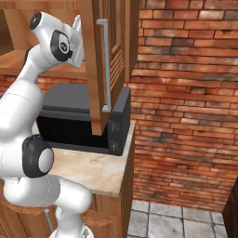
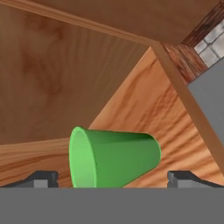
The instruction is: Open the cabinet directly in front. Then move the liquor and the cup to the dining counter with the jar on it.
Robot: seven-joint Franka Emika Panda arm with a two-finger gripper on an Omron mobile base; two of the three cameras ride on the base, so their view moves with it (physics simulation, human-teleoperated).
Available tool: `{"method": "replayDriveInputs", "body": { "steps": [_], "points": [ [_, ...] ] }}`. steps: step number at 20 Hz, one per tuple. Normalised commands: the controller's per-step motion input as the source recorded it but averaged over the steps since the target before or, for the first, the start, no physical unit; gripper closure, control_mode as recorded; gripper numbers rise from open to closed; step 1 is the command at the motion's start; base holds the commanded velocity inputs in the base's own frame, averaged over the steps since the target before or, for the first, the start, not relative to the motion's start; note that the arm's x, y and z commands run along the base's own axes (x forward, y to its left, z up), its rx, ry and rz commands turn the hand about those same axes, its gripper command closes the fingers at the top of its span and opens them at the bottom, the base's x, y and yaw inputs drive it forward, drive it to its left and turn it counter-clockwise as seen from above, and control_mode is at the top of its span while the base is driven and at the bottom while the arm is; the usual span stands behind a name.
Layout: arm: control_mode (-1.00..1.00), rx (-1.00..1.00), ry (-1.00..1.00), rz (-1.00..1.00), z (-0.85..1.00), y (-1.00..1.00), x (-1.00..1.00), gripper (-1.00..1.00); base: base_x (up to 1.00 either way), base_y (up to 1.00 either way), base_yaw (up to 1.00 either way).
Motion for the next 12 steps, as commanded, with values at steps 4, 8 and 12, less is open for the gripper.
{"method": "replayDriveInputs", "body": {
  "steps": [4,8,12],
  "points": [
    [-1.0,0.02,0.0,-0.01,-0.08,-0.02,0.09,-1.0,0.0,0.0,0.0],
    [-1.0,0.03,0.0,0.0,-0.05,0.0,0.08,-1.0,0.0,0.0,0.0],
    [-1.0,0.03,0.0,0.0,-0.05,-0.01,0.06,-1.0,0.0,0.0,0.0]
  ]
}}
